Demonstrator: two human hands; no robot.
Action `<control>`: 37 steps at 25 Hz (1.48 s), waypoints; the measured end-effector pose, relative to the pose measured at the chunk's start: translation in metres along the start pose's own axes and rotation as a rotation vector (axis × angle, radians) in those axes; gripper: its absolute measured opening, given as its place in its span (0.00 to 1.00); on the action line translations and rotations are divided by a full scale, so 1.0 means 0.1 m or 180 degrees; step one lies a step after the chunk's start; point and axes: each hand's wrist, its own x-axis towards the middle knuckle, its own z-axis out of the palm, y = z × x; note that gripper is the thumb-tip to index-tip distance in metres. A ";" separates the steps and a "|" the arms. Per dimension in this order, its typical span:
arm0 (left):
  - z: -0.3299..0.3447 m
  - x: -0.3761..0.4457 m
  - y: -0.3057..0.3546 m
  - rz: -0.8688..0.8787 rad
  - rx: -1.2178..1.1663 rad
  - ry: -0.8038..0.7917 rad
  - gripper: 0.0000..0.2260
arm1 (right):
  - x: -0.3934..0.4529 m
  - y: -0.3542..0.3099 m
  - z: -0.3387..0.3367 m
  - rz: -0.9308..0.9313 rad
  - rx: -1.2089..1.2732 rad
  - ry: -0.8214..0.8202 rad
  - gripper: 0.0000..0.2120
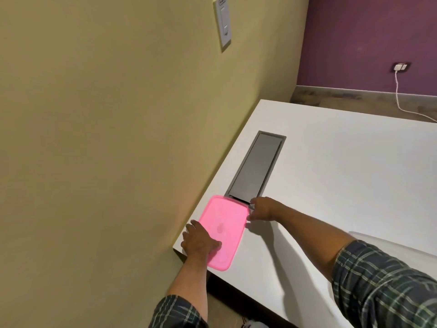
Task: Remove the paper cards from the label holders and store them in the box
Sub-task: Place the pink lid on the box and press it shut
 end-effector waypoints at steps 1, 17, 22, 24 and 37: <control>0.03 0.04 -0.01 -0.0116 -0.0080 -0.0051 0.57 | 0.07 -0.02 0.07 0.0007 0.0110 -0.0068 0.26; 0.28 0.04 -0.09 -0.0185 -0.0762 0.0005 0.36 | 0.18 0.05 0.32 0.0313 0.2155 0.0353 0.07; 0.22 -0.12 -0.09 -0.0150 -0.0964 0.0208 0.36 | 0.01 -0.02 0.24 0.0475 0.2481 0.0372 0.07; 0.13 -0.15 -0.05 -0.0074 -0.1057 0.0337 0.32 | -0.05 -0.01 0.15 0.0458 0.2461 0.0510 0.06; -0.47 -0.54 0.90 0.0242 -0.2816 -0.0504 0.43 | -1.28 1.32 -0.76 -0.0443 0.3506 0.1410 0.06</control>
